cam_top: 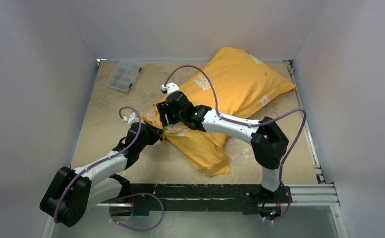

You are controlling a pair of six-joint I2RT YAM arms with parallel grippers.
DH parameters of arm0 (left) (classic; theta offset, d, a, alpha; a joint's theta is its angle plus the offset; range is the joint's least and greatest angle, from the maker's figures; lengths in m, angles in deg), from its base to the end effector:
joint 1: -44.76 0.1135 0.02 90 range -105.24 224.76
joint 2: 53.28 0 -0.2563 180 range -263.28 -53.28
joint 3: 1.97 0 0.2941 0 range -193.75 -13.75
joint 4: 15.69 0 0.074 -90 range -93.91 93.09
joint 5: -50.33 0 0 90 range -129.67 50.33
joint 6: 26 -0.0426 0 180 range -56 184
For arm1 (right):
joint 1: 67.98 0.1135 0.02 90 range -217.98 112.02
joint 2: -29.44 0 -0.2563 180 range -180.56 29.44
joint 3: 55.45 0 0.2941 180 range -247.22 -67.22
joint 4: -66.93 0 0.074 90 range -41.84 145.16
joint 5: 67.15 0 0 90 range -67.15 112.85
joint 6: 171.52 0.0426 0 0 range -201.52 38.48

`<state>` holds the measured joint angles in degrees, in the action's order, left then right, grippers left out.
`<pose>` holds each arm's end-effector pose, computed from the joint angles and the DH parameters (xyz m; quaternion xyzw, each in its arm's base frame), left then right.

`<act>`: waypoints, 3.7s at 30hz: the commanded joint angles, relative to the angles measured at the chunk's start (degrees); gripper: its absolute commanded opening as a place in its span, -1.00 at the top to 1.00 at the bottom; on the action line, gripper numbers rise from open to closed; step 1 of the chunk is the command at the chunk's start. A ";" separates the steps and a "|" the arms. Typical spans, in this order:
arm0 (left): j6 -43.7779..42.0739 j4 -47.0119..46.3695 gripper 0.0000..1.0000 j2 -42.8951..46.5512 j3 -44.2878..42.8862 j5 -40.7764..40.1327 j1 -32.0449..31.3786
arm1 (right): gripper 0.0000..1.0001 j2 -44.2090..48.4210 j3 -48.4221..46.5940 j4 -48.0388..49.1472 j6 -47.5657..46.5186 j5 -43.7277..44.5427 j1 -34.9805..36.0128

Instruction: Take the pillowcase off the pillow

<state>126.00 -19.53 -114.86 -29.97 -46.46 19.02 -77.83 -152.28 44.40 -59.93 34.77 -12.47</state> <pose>0.2220 -0.1014 0.1186 -0.2969 0.8113 -0.3103 0.3967 0.2804 0.3926 0.2420 -0.2075 0.8504 0.2245 0.4282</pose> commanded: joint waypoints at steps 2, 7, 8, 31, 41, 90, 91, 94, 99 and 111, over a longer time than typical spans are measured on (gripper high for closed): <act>-0.05 1.32 1.00 -0.23 1.29 0.82 0.16 | -0.40 -1.51 -0.15 -3.59 3.37 4.07 -0.37; -0.05 1.33 1.00 0.10 1.24 1.05 0.16 | -0.46 -7.93 -2.77 -10.31 8.57 13.73 -0.69; -0.01 1.44 1.00 0.16 1.25 1.15 0.16 | -0.49 -8.94 -3.11 -11.52 10.06 15.46 -0.85; 0.28 -1.45 1.00 -2.27 1.96 1.01 0.16 | 0.56 -17.00 -4.71 -11.87 17.40 20.85 -3.79; -2.49 2.28 1.00 -2.49 -4.14 -2.54 0.16 | 1.00 4.64 6.70 -1.82 7.68 10.05 -6.39; -11.71 0.15 1.00 -7.83 -12.57 -9.60 -19.03 | 1.00 34.50 12.31 24.99 10.49 -7.46 -15.61; -12.49 0.82 1.00 -7.71 -12.93 -11.16 -20.79 | 1.00 33.38 11.76 25.61 11.10 -7.45 -15.56; -13.78 2.72 1.00 -7.22 -14.05 -15.52 -26.44 | 1.00 29.20 9.92 25.72 11.99 -7.21 -15.63; -12.21 3.24 1.00 -5.93 -12.35 -19.08 -33.21 | 1.00 23.62 8.30 25.41 12.88 -6.04 -15.61; -13.10 18.65 -0.17 4.75 -17.40 -25.41 -33.58 | -0.20 20.94 5.94 16.33 10.84 -3.18 -15.55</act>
<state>115.33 -9.04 -115.04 -42.30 -68.40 -14.33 -60.95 -143.97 57.60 -48.07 27.95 -27.66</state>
